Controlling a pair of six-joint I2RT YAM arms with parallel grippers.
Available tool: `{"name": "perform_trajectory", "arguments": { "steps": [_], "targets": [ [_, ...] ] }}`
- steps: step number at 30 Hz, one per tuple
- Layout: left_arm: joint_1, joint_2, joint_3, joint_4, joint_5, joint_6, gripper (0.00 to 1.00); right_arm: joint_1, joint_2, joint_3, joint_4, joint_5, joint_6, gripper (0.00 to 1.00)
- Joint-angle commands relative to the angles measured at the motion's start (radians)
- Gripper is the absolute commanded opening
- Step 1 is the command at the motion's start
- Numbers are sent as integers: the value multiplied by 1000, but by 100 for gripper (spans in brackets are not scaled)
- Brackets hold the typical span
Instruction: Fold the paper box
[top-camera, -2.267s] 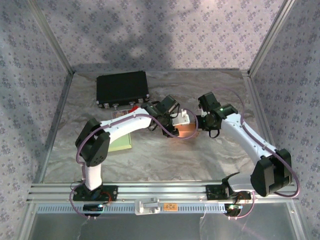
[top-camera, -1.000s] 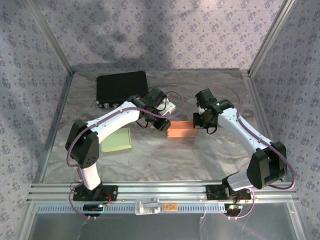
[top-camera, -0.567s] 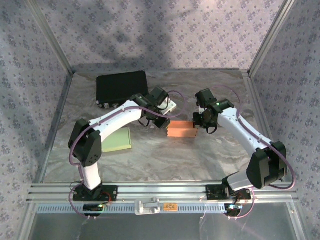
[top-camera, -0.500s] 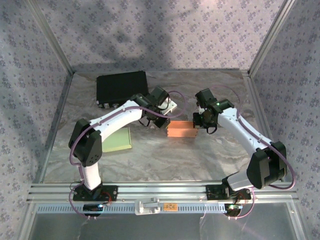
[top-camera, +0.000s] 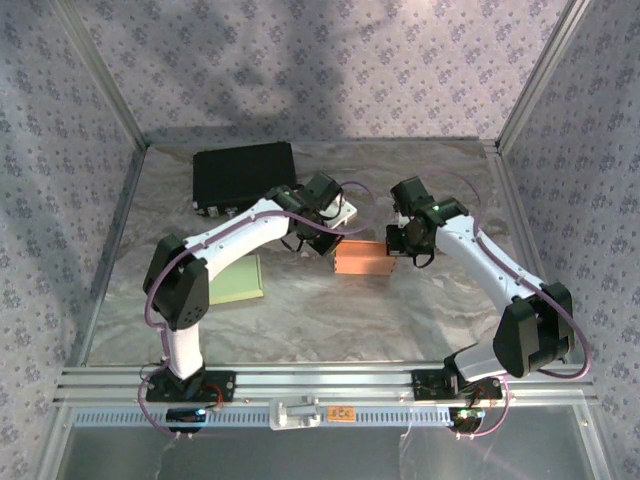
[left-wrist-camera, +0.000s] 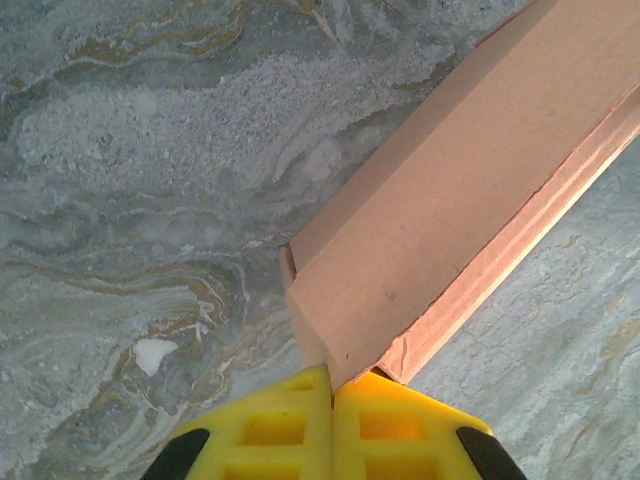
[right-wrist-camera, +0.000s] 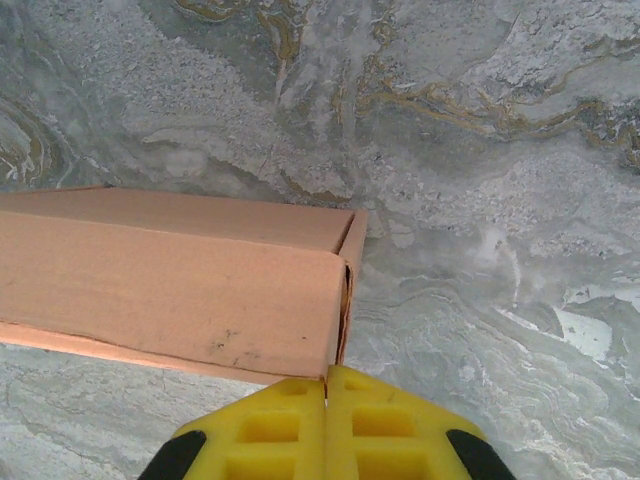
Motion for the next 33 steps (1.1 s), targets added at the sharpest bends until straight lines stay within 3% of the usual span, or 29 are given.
{"name": "perform_trajectory", "arguments": {
  "steps": [1,14,33],
  "targets": [
    [-7,16,66,-58,28,-61,4,9,1,25,-11,27,28,0],
    [17,68,138,-147,187,-399,2,19,6,19,0,44,46,0],
    [49,117,198,-174,260,-600,1,39,13,17,12,52,64,0]
  ]
}}
